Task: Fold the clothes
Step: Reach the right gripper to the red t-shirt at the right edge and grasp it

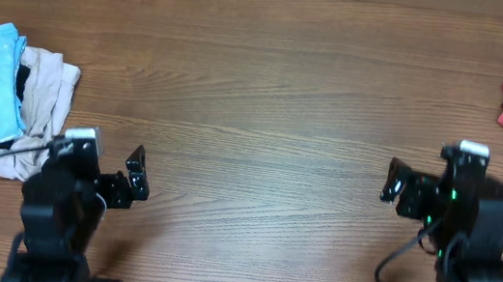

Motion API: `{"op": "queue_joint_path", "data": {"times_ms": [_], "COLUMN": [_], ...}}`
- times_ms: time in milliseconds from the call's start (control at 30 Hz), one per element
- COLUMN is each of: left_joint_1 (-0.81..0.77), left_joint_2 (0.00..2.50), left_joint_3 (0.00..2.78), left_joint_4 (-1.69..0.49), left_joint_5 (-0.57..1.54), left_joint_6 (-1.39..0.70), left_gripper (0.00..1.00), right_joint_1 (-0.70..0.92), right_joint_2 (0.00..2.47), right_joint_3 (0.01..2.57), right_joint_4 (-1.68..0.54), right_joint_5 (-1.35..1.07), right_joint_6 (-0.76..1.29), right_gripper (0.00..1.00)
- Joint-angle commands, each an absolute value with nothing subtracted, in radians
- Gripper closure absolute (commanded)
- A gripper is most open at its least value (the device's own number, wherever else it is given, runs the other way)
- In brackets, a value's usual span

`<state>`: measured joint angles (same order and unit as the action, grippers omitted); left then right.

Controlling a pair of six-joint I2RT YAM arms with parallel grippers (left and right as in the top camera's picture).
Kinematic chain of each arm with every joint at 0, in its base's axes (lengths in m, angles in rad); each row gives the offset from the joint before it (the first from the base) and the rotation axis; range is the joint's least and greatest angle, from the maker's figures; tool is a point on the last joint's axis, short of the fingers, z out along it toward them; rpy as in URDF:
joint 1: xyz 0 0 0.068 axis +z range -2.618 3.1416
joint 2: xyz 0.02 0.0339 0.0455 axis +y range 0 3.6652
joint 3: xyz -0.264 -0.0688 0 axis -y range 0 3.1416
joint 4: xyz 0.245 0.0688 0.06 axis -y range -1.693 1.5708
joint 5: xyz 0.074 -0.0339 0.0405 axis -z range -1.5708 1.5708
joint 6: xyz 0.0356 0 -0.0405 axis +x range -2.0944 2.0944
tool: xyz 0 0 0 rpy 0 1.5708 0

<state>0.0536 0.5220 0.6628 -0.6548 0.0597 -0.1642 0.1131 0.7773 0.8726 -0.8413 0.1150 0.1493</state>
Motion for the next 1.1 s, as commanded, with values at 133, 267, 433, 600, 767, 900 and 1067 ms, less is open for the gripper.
{"op": "queue_joint_path", "data": {"times_ms": [133,267,433,600,767,900,1067], "left_joint_1": [0.051,0.051,0.051,0.051,0.051,0.051,0.051], "left_joint_2": [0.764,0.784,0.785,0.785,0.785,0.785,0.785], "left_joint_3": [0.902,0.905,0.905,0.905,0.905,0.905,0.905], "left_joint_4": [-0.812,-0.812,-0.811,-0.802,-0.802,-0.802,-0.801], "left_joint_5": [0.125,0.124,0.124,0.124,0.124,0.124,0.124], "left_joint_6": [-0.181,-0.180,-0.180,-0.180,-0.180,-0.180,-0.181], "left_gripper": [0.00,0.00,0.00,0.00,0.00,0.00,0.00], "right_joint_1": [0.099,-0.007,-0.266,-0.594,-0.807,-0.902,-0.981], "right_joint_2": [1.016,1.077,1.165,1.320,1.491,1.572,1.644], "right_joint_3": [1.051,1.051,1.047,1.046,1.046,1.046,1.046], "right_joint_4": [-0.897,-0.936,-1.010,-1.008,-0.933,-0.897,-0.859], "right_joint_5": [0.160,0.282,0.292,0.287,0.305,0.330,0.331], "right_joint_6": [0.236,0.427,0.585,0.717,0.737,0.726,0.707], "right_gripper": [0.00,0.00,0.00,0.00,0.00,0.00,0.00]}}
